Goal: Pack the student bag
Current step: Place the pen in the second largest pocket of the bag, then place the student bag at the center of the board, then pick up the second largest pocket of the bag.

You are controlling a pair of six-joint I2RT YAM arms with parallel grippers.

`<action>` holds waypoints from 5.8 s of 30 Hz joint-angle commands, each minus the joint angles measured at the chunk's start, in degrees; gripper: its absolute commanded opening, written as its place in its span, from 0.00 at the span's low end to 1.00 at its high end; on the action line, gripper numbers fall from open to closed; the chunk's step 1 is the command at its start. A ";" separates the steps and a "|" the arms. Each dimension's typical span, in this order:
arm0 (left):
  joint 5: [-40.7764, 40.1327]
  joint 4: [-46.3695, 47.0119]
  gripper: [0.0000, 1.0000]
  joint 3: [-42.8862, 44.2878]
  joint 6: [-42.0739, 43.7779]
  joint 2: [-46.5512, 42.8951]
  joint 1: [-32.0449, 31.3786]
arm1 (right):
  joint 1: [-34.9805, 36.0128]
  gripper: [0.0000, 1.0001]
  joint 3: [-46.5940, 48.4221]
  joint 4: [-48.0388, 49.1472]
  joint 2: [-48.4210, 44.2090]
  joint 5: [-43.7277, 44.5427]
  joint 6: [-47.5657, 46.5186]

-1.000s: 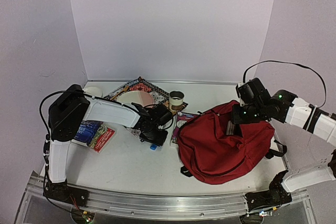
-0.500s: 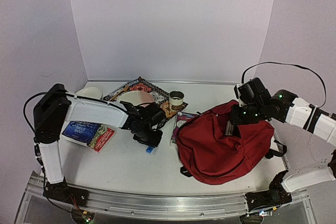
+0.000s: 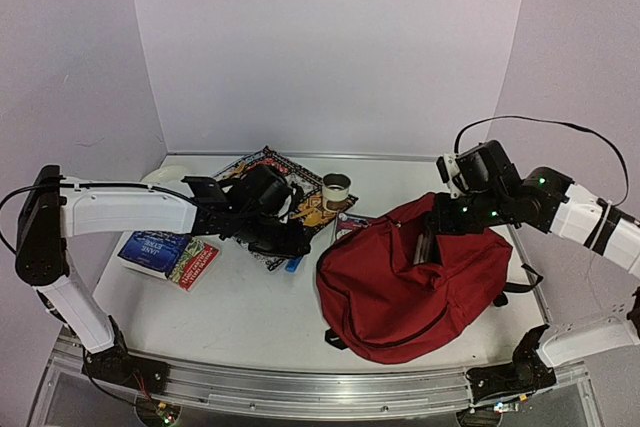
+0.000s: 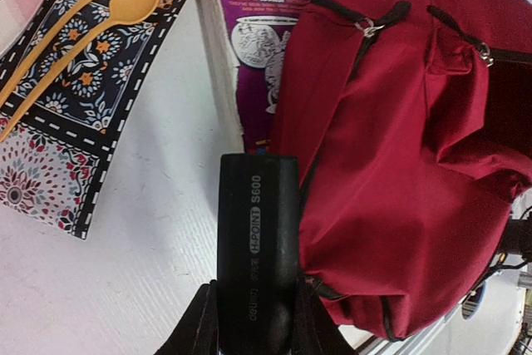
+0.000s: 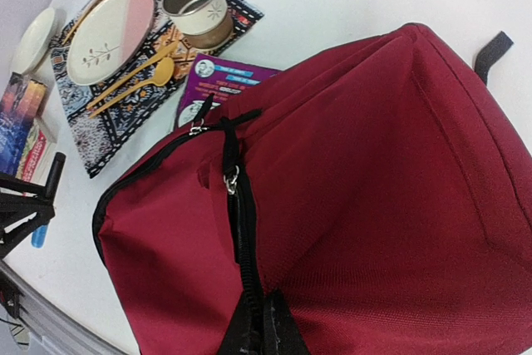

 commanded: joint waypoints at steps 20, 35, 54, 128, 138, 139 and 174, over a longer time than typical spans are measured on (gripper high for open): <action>24.80 21.08 0.00 -0.26 -9.42 -0.32 -1.81 | 12.57 0.00 11.98 8.77 10.58 2.84 5.68; 24.68 28.04 0.00 5.31 -13.43 8.74 -2.99 | 14.89 0.00 12.61 10.81 12.69 1.08 4.97; 8.84 34.06 0.02 10.11 -23.47 16.75 -2.90 | 17.27 0.00 12.07 12.53 13.66 -0.24 4.76; -1.13 16.98 0.71 -6.06 -2.59 -1.54 8.13 | 18.15 0.47 13.97 2.15 20.61 3.50 -2.72; -2.64 11.54 0.71 0.42 7.59 3.41 10.02 | 14.17 0.44 28.00 -4.77 30.46 8.00 -7.51; -2.09 11.47 0.70 0.75 8.29 3.95 10.21 | 13.90 0.43 29.14 -4.89 31.41 7.99 -7.78; 13.07 11.25 0.33 5.57 11.12 12.87 10.69 | 9.28 0.06 44.47 -6.87 53.08 3.10 -9.55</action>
